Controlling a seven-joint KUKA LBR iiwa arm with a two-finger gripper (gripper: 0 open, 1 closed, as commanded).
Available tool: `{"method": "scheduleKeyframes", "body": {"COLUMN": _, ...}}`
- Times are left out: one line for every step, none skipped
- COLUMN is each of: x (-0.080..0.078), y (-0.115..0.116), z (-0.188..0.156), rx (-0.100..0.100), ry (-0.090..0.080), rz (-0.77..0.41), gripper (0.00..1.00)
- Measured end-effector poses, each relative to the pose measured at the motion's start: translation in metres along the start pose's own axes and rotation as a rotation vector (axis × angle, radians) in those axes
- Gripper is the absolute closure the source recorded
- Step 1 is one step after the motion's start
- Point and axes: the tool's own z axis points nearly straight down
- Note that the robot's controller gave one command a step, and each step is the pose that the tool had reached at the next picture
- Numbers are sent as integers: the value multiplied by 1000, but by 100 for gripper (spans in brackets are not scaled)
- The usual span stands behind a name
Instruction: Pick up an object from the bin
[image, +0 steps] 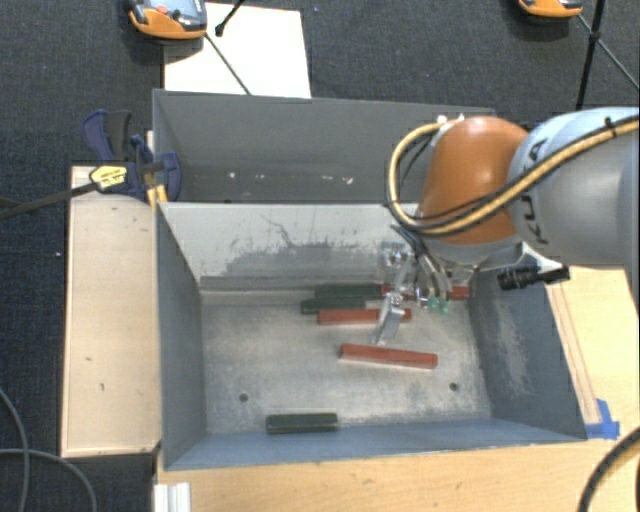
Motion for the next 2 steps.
{"method": "scheduleKeyframes", "body": {"x": 15, "y": -21, "z": 60, "rx": -1, "ry": -2, "rz": -271, "gripper": 0}}
{"method": "scheduleKeyframes", "body": {"x": 13, "y": 10, "z": 84, "rx": -3, "ry": -4, "rz": -127, "gripper": 100}}
